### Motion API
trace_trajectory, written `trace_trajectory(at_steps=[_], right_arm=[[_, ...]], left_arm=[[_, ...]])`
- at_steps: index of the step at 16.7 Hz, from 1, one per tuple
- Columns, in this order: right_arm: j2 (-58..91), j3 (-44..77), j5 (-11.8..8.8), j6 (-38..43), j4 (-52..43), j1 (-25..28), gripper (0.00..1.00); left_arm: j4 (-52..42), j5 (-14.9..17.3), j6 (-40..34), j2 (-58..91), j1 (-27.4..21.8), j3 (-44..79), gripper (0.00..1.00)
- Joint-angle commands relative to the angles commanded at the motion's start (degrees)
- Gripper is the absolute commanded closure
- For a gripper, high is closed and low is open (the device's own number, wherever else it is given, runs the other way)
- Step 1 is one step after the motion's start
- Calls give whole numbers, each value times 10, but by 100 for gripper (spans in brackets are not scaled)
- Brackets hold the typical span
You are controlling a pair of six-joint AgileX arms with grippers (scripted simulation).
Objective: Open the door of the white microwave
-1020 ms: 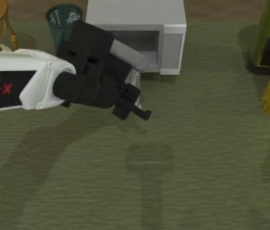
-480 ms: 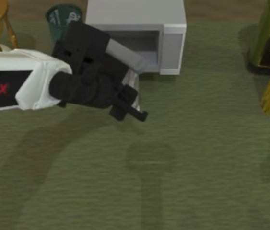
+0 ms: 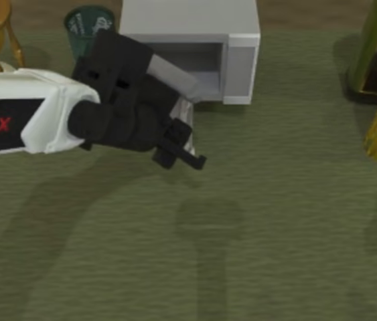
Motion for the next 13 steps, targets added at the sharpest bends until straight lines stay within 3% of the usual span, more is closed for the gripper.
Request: trace_trajectory(at_steps=[13], right_arm=[[0, 0, 0, 0, 0, 0, 0]], left_arm=[[-2, 9, 4, -1, -1, -3, 100]])
